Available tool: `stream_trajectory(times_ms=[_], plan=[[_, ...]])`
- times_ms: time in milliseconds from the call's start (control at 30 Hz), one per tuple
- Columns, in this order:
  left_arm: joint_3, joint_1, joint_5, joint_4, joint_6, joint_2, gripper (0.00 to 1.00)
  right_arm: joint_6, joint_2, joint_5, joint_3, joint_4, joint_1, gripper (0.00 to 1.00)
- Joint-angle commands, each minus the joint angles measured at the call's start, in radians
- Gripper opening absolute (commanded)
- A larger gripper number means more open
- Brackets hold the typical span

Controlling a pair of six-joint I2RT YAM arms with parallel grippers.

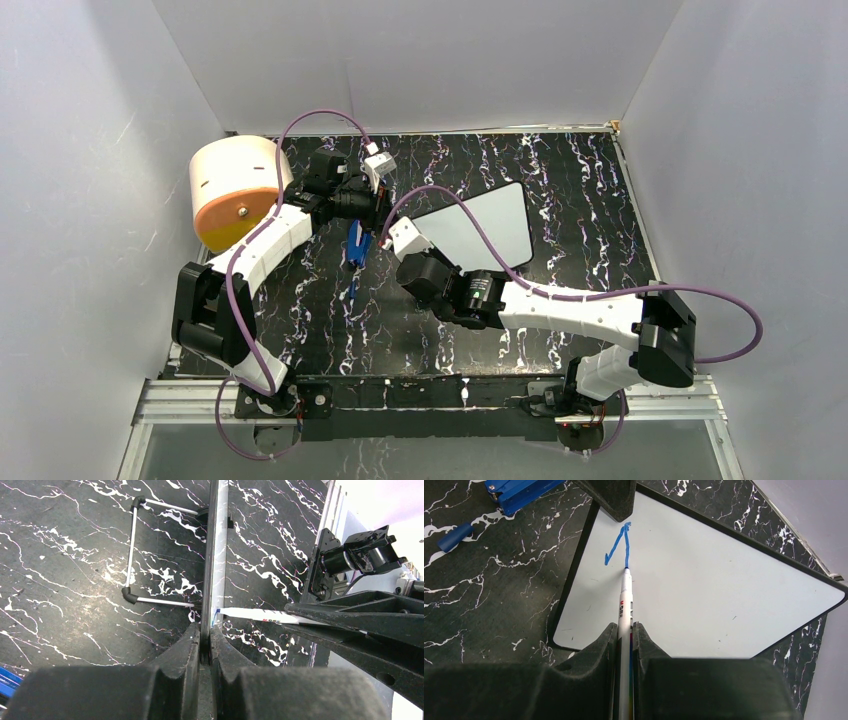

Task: Write a sentence on the whiteboard

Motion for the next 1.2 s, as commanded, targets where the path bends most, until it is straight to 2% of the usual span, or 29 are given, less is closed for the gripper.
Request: stream_trajectory(times_ms=[0,1167], plan=[[-0.010,-0.004,0.015,-0.014,0.030,-0.014,0.00,-0.022,-0.015,0.036,-0.008,0.079,-0.012,0.00],[-0.010,-0.004,0.019,-0.014,0.030,-0.014,0.00,-0.149,-0.017,0.070,0.009,0.223,-0.037,0.00]])
